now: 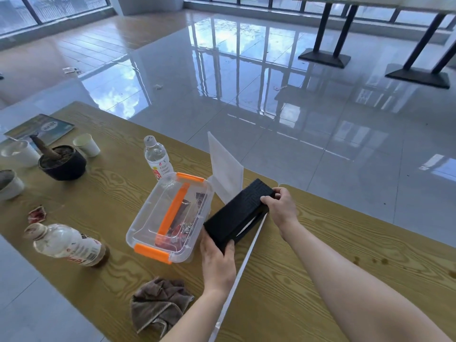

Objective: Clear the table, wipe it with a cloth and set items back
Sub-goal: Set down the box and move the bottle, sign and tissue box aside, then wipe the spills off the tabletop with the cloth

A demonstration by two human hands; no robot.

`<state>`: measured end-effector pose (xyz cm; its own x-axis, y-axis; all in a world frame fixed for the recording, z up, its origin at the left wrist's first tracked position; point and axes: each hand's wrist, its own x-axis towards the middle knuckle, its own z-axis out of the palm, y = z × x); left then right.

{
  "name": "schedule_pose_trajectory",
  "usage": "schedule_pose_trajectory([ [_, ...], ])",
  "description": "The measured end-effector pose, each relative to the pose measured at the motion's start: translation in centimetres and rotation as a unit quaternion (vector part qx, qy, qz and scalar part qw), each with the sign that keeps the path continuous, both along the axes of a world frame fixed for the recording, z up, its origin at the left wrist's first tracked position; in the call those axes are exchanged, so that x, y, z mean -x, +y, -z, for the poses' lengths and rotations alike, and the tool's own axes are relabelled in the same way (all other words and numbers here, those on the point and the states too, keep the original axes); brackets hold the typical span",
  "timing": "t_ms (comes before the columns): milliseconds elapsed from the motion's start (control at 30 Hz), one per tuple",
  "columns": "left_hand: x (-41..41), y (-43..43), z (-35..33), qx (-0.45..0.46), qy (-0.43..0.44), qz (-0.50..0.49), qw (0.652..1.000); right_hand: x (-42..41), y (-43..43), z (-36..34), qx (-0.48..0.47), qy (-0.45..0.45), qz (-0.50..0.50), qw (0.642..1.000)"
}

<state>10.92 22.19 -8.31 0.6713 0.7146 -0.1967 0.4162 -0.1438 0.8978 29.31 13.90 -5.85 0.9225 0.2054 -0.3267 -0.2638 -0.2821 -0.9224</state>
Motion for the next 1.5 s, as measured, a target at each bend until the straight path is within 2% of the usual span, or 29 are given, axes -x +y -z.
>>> schedule_pose_trajectory([
  [200, 2.5, -0.4, -0.9, 0.004, 0.066, 0.026, 0.997, 2.3, -2.2, -0.3, 0.044, -0.035, 0.010, 0.998],
  [267, 4.1, -0.5, -1.4, -0.021, 0.100, 0.033, 0.994, 3.4, -2.9, -0.4, 0.043, -0.044, 0.001, 0.998],
  [433, 8.8, 0.9, -1.3, -0.182, 0.129, 0.083, 0.971, 6.5, -4.0, -0.1, 0.096, -0.094, -0.077, 0.988],
  [533, 11.2, 2.8, -0.5, -0.315, 0.178, 0.109, 0.926, 8.8, -3.9, 0.2, 0.162, -0.160, -0.158, 0.961],
  [600, 12.5, 4.1, -0.1, -0.361, 0.226, 0.100, 0.899, 10.5, -3.8, 0.3, 0.198, -0.201, -0.209, 0.936],
  [700, 14.1, 5.7, 0.4, -0.349, 0.328, 0.107, 0.871, 12.7, -3.6, 0.5, 0.243, -0.219, -0.263, 0.908],
  [800, 15.1, 7.2, 1.4, -0.230, 0.397, 0.134, 0.878, 14.1, -3.8, 0.7, 0.277, -0.227, -0.285, 0.889],
  [867, 15.6, 7.9, 2.1, -0.172, 0.393, 0.141, 0.892, 14.7, -4.0, 0.7, 0.299, -0.241, -0.290, 0.877],
  [900, 15.8, 8.1, 2.4, -0.173, 0.392, 0.147, 0.892, 15.0, -4.1, 0.7, 0.311, -0.253, -0.291, 0.869],
  [1067, 16.3, 8.9, 3.5, -0.273, 0.377, 0.134, 0.875, 16.1, -5.2, 0.4, 0.399, -0.336, -0.315, 0.793],
  [1133, 16.2, 9.1, 3.4, -0.284, 0.363, 0.132, 0.878, 16.5, -5.7, 0.3, 0.415, -0.342, -0.319, 0.780],
  [1200, 16.2, 9.1, 3.0, -0.266, 0.334, 0.117, 0.897, 16.9, -6.4, 0.4, 0.417, -0.310, -0.320, 0.792],
  [1300, 16.5, 8.1, 2.0, -0.252, 0.224, 0.096, 0.937, 17.3, -8.1, 0.9, 0.393, -0.242, -0.301, 0.834],
  [1400, 16.0, 5.5, 0.1, -0.236, 0.133, 0.123, 0.955, 17.6, -10.1, 1.5, 0.352, -0.177, -0.269, 0.879],
  [1500, 14.4, 1.4, -1.7, -0.185, 0.054, 0.168, 0.967, 18.3, -12.3, 2.2, 0.313, -0.131, -0.245, 0.908],
])
